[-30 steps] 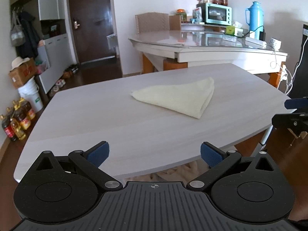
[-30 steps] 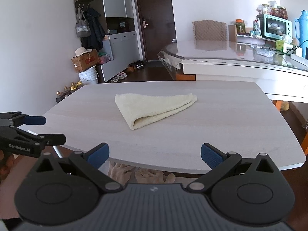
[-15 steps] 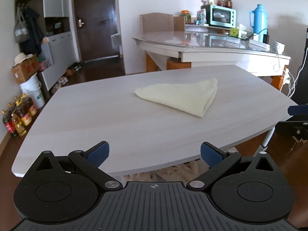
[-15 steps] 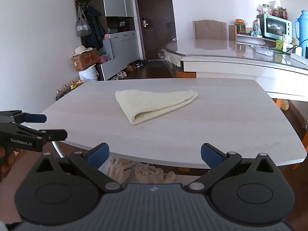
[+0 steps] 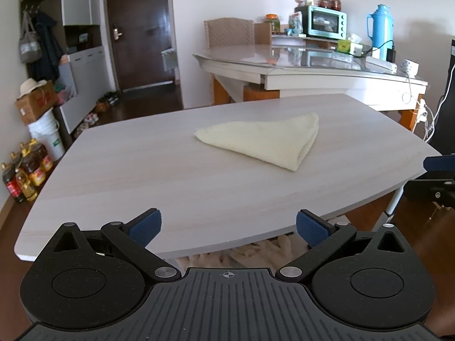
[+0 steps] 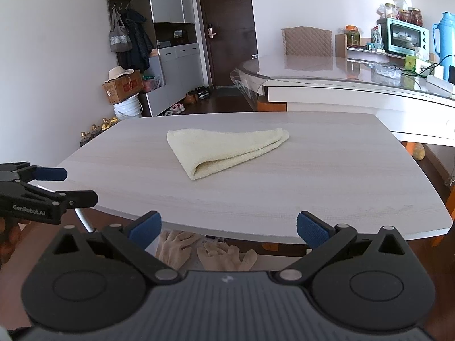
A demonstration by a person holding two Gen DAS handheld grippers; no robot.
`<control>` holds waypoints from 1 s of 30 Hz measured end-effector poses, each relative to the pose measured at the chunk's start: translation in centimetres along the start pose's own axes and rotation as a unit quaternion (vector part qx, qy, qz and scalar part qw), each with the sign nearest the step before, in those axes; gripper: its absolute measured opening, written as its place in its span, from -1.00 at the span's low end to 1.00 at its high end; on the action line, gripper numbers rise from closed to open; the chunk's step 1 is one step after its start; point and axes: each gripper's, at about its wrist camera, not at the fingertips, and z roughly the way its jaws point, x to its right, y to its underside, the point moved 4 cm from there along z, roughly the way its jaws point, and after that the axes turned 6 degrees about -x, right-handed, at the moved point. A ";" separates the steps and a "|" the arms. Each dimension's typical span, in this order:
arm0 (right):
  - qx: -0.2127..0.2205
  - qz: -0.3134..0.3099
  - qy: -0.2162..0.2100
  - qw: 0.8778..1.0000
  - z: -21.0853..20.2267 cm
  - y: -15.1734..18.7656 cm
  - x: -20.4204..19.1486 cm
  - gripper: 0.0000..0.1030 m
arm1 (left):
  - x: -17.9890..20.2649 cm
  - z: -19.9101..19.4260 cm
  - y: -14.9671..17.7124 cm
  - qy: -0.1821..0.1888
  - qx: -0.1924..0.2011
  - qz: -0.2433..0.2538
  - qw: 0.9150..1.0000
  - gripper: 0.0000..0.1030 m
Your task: Fold towel
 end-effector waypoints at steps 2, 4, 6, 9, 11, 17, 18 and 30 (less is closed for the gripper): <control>0.001 0.000 0.000 1.000 0.0 0.0 -0.1 0.99 | 0.0 0.0 0.1 -0.001 -0.001 0.000 1.000 1.00; 0.001 0.001 -0.001 1.000 0.0 0.0 -0.1 0.99 | -0.1 0.1 0.1 -0.001 -0.002 0.000 1.000 1.00; 0.002 0.002 -0.001 1.000 0.0 0.0 0.0 0.99 | -0.1 0.3 0.0 -0.003 -0.003 0.000 1.000 1.00; 0.003 0.003 0.000 1.000 0.0 0.0 0.1 0.99 | -0.1 0.5 -0.2 -0.003 -0.004 0.002 1.000 1.00; 0.003 0.004 0.001 1.000 0.0 -0.2 0.2 0.99 | -0.1 0.6 -0.4 -0.004 -0.004 0.004 1.000 1.00; 0.007 0.009 0.004 1.000 0.3 -0.8 0.8 0.99 | -0.1 1.1 -1.2 -0.006 -0.003 0.009 1.000 1.00; 0.007 0.010 0.004 1.000 0.4 -0.9 0.8 0.99 | -0.1 1.2 -1.2 -0.006 -0.004 0.009 1.000 1.00; 0.002 0.011 -0.004 1.000 3.3 -3.7 1.7 0.99 | -1.1 3.4 -2.5 -0.003 -0.016 0.013 1.000 1.00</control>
